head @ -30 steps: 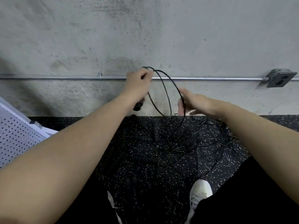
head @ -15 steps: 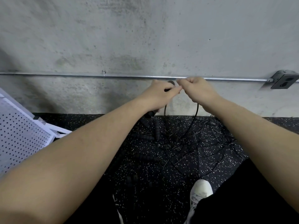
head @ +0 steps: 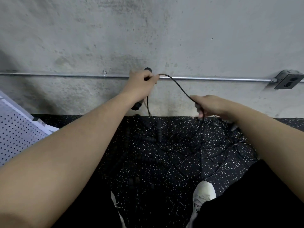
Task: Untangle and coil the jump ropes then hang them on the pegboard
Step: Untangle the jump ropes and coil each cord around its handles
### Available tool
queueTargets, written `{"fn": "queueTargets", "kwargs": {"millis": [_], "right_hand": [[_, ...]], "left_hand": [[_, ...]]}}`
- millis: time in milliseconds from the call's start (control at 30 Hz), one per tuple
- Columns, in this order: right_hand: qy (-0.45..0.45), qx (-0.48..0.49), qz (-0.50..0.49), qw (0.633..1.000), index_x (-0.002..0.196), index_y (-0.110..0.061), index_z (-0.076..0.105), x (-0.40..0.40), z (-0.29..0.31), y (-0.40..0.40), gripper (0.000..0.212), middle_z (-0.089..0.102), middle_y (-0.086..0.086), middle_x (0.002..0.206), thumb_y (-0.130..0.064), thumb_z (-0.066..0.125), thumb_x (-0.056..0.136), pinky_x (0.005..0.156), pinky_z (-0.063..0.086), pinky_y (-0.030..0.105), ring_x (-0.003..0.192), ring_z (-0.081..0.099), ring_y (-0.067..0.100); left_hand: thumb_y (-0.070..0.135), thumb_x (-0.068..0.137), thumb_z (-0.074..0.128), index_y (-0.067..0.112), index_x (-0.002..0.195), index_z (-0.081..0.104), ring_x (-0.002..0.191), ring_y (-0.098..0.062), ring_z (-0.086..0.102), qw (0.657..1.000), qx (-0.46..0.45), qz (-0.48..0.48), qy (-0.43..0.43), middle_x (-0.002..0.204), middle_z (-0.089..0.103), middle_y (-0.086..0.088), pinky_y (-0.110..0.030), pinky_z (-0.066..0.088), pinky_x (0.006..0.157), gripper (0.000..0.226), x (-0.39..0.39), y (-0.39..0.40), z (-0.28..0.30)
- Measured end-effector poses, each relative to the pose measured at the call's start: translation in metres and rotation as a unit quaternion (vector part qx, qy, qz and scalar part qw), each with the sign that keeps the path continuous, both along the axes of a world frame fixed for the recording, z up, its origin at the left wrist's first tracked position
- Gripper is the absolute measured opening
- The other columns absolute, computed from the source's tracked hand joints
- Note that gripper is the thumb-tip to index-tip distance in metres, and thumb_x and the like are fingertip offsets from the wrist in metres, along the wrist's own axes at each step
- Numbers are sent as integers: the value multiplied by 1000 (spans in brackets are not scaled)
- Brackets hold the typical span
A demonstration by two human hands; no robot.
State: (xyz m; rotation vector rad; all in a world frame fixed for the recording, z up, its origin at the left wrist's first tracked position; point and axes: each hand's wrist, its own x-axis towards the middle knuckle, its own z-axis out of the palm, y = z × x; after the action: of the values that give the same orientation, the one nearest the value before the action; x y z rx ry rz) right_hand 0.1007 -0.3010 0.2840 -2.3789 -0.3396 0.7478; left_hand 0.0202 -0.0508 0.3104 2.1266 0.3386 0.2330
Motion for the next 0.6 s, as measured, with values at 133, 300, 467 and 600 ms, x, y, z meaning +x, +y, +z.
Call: {"fn": "queueTargets", "kwargs": {"millis": [133, 300, 467, 600], "right_hand": [[-103, 75, -102, 987, 74, -21, 48, 8, 11, 4, 39, 38, 3, 69, -53, 56, 94, 59, 31, 31, 62, 35, 19], [-136, 151, -51, 978, 67, -25, 44, -6, 23, 32, 42, 37, -3, 61, -53, 60, 94, 55, 27, 28, 53, 32, 14], [-132, 219, -26, 966, 53, -28, 59, -19, 33, 48, 51, 43, -12, 50, -48, 52, 100, 48, 32, 23, 46, 35, 8], [-31, 227, -36, 973, 65, -18, 59, -14, 27, 34, 64, 59, 4, 59, -61, 31, 103, 69, 57, 36, 57, 57, 17]], "left_hand": [[57, 91, 66, 32, 105, 70, 57, -19, 59, 999, -17, -21, 36, 108, 61, -7, -22, 46, 43, 30, -3, -3, -5], [78, 77, 56, 45, 109, 69, 77, -22, 69, 994, 55, -97, 21, 125, 46, 1, -31, 59, 64, 47, -6, -34, -1], [48, 103, 52, 19, 92, 69, 61, -10, 55, 984, 103, -143, 7, 116, 44, -1, -23, 50, 51, 35, -2, -51, -7], [42, 105, 51, 17, 79, 62, 47, -13, 51, 995, 20, -93, -25, 82, 48, -5, -23, 43, 38, 38, 3, -38, -3]]}}
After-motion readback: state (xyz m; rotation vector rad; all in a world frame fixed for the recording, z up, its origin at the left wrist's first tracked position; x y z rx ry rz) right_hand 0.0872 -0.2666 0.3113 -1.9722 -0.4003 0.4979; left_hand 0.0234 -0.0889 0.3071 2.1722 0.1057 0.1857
